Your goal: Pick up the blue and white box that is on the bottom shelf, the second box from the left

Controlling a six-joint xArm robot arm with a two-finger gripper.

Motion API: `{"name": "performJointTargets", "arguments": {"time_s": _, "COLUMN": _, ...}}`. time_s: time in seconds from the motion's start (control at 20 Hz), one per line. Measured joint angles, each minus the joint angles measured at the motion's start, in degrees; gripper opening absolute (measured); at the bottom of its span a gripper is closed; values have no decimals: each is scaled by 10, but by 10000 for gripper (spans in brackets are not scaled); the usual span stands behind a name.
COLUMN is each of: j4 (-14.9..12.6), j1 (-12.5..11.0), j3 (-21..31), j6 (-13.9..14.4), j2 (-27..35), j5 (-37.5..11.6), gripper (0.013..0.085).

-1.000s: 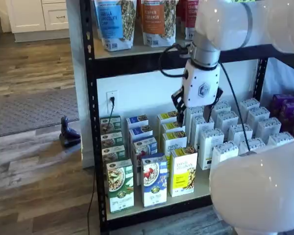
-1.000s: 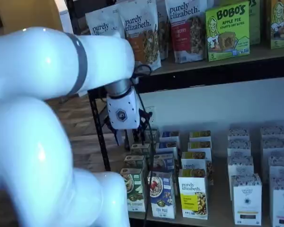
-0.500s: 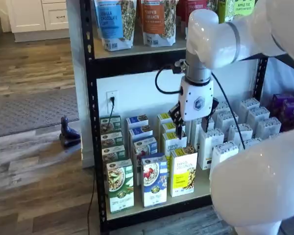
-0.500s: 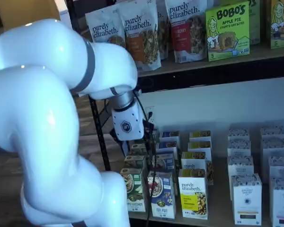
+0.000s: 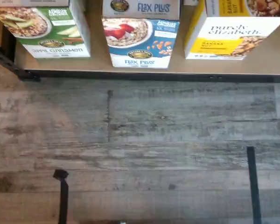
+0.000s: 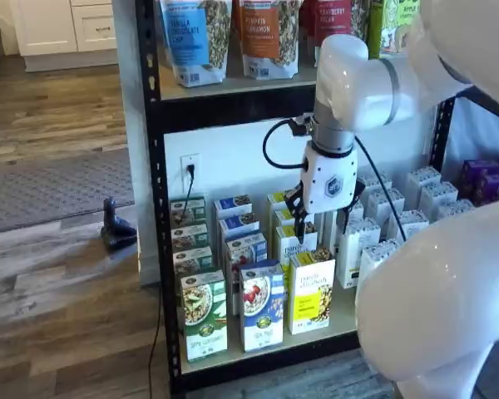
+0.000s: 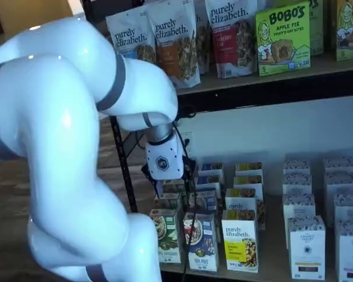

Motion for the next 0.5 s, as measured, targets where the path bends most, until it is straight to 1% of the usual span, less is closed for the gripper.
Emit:
{"name": "performJointTargets", "arguments": {"time_s": 0.2, "j4": 14, "j1": 1, "j3": -1, "j6": -9, "j2": 32, "j5": -33, "gripper": 850}}
{"name": "performJointTargets", "arguments": {"time_s": 0.5, "j4": 15, "j1": 4, "j3": -5, "j6": -7, "j2": 92, "j5": -86, "gripper": 850}}
